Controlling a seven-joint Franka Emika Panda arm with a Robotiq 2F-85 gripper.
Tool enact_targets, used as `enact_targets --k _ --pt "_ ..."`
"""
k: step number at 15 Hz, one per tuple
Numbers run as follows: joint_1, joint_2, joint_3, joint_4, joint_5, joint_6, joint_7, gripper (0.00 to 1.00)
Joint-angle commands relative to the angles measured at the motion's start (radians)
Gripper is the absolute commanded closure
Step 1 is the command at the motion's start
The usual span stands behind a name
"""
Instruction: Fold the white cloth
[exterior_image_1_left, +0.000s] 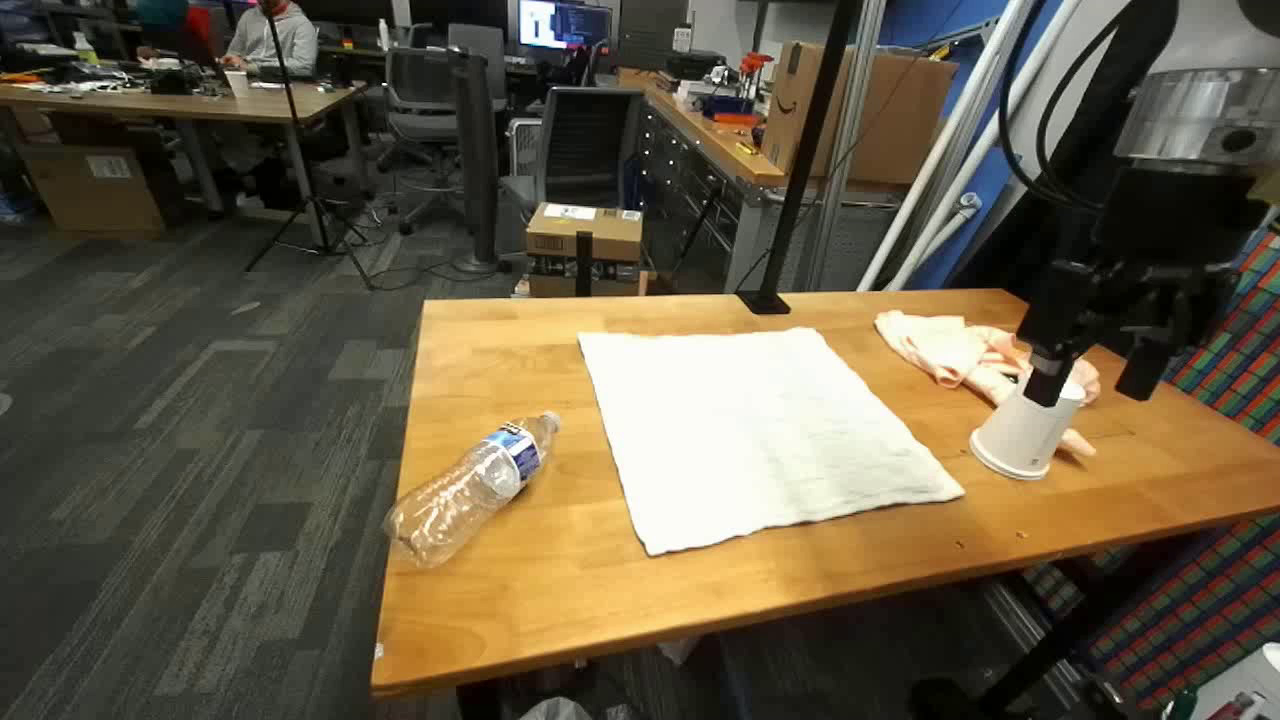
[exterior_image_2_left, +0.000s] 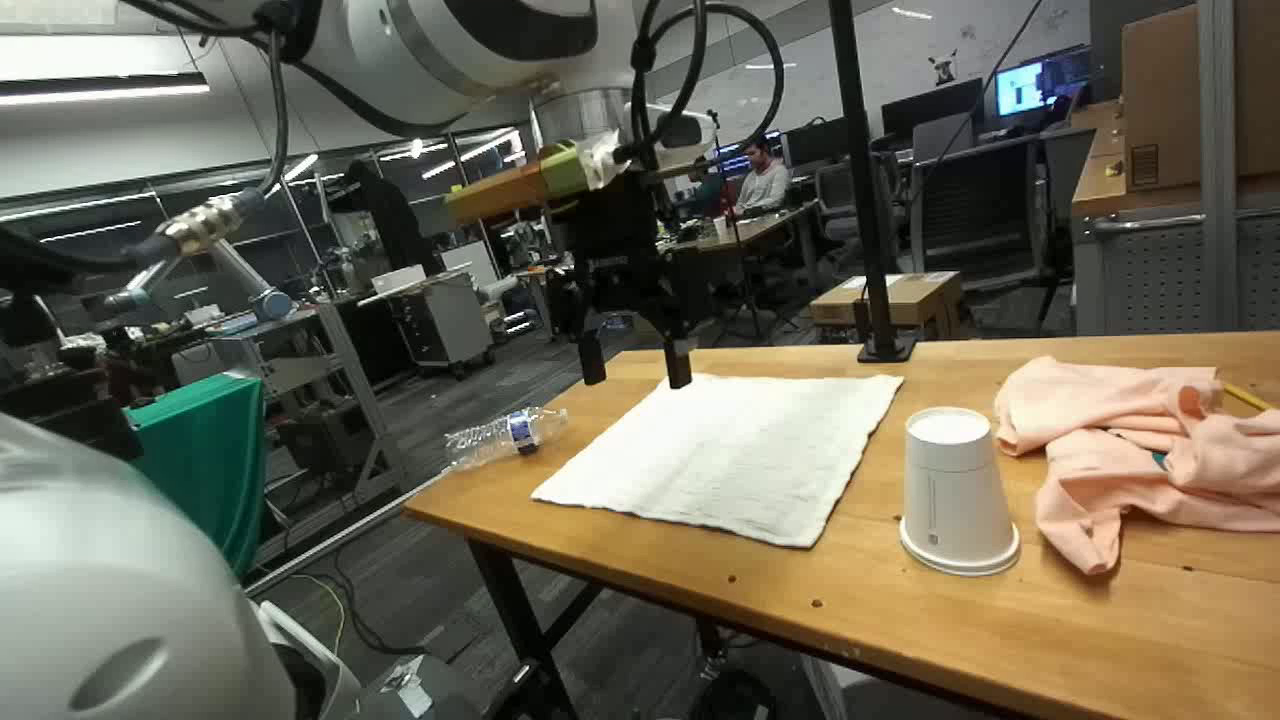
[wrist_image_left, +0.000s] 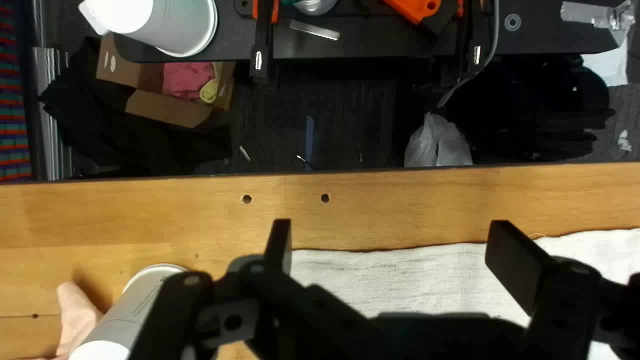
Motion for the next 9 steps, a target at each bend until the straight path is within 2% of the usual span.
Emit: enact_targets --k 1,9 --pt "0.002 0.0 -0.001 0.002 -0.001 -0.001 0.001 0.0" --pt "0.014 0.055 0.044 -0.071 -0.018 0.186 0.019 0.0"
